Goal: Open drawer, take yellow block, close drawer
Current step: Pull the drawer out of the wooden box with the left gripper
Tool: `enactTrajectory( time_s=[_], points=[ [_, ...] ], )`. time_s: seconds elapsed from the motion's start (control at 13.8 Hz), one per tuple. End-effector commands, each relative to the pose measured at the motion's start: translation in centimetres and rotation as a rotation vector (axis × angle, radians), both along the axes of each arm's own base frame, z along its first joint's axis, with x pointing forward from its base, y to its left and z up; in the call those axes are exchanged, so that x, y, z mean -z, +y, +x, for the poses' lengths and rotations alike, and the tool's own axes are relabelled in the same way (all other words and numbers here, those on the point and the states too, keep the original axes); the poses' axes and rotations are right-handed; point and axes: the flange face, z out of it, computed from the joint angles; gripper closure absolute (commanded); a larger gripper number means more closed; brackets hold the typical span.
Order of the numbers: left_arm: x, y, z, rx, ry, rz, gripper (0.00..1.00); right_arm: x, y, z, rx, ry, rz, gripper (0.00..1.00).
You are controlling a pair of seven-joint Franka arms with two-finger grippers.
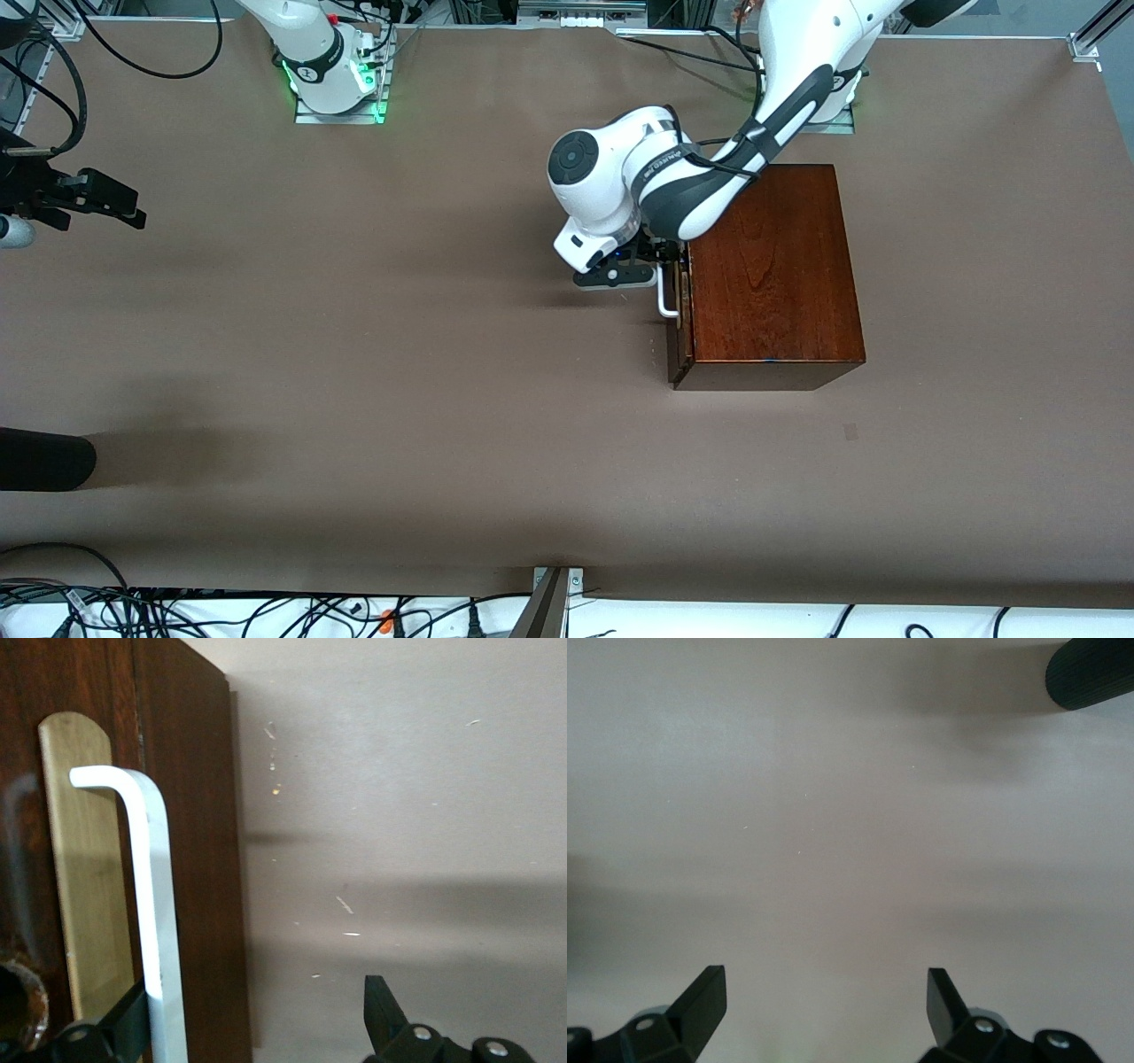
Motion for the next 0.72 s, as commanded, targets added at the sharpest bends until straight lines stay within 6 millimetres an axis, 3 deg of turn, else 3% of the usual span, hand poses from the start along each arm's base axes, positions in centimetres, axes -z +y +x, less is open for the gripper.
enactTrajectory(
  time_s=[0.0, 0.29, 0.65],
  points=[
    [0.0, -3.8, -0.3, -0.015, -0.031, -0.046, 0.00, -0.7, 0.1, -0.2, 0.004, -0.001, -0.002, 0.00],
    [0.8, -5.5, -0.8, -0.032, -0.050, -0.038, 0.00, -0.6, 0.1, -0.1, 0.004, 0.000, -0.002, 0.00],
    [0.1, -8.1, -1.2, -0.026, -0.063, -0.073, 0.00, -0.6, 0.1, -0.1, 0.004, 0.000, -0.002, 0.00]
  ],
)
